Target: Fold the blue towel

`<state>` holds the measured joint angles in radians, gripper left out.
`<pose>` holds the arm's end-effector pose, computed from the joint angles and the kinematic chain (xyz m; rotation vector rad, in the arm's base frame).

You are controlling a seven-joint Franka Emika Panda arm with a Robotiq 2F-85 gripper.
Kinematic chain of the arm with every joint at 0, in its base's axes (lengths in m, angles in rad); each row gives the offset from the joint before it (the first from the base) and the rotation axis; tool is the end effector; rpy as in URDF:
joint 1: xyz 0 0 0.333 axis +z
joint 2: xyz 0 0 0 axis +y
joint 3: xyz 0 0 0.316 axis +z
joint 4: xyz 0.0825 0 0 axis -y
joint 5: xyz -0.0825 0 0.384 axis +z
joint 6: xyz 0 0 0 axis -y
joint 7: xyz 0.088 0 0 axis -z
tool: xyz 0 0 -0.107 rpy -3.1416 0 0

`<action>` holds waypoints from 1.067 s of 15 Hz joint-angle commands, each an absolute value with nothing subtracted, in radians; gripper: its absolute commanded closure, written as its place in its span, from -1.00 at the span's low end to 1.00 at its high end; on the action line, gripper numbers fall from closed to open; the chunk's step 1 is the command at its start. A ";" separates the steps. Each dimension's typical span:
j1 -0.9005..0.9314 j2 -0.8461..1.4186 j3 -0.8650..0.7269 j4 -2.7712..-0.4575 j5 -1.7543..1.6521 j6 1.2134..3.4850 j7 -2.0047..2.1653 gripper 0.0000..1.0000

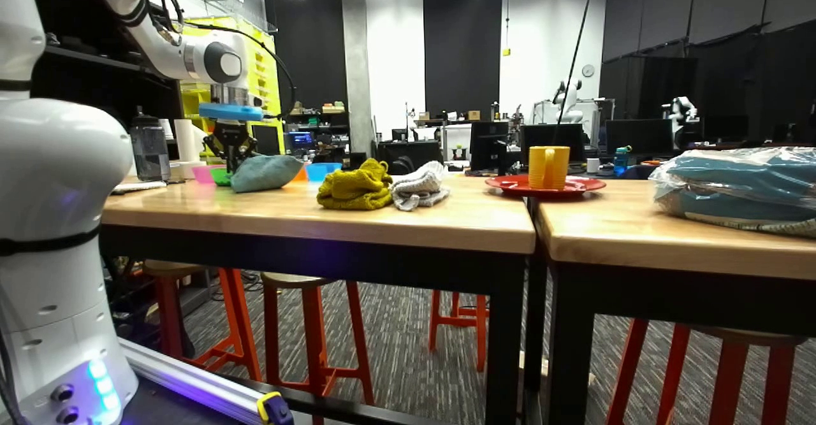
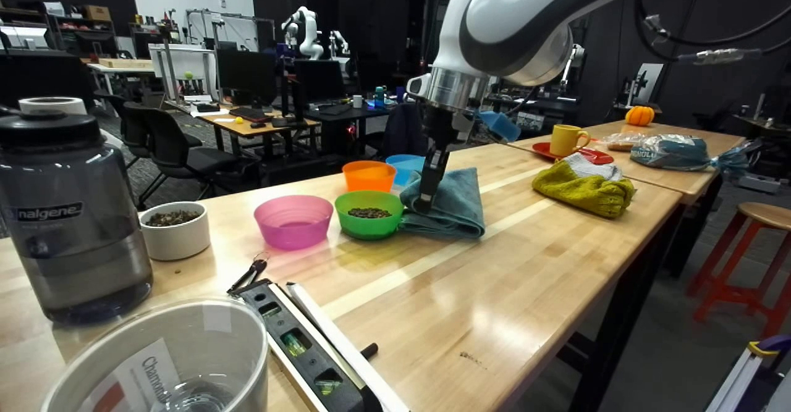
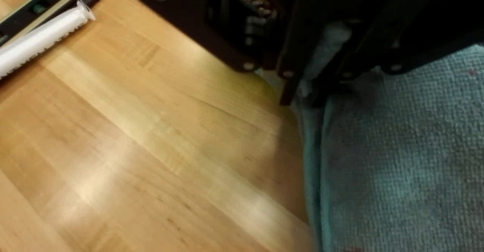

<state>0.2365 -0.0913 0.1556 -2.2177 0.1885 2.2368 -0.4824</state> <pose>0.4806 0.2058 0.4259 -2.7839 -1.1218 -0.1744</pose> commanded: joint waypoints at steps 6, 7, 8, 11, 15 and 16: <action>0.222 -0.138 0.156 -2.216 0.212 2.219 -0.495 -0.62; 0.224 -0.151 0.156 -2.213 0.216 2.216 -0.494 -0.74; 0.227 -0.168 0.157 -2.211 0.218 2.214 -0.491 -0.90; 0.235 -0.216 0.155 -2.206 0.217 2.214 -0.479 -1.00; 0.232 -0.271 0.145 -2.219 0.187 2.215 -0.459 -1.00; 0.228 -0.278 0.144 -2.225 0.175 2.220 -0.443 -1.00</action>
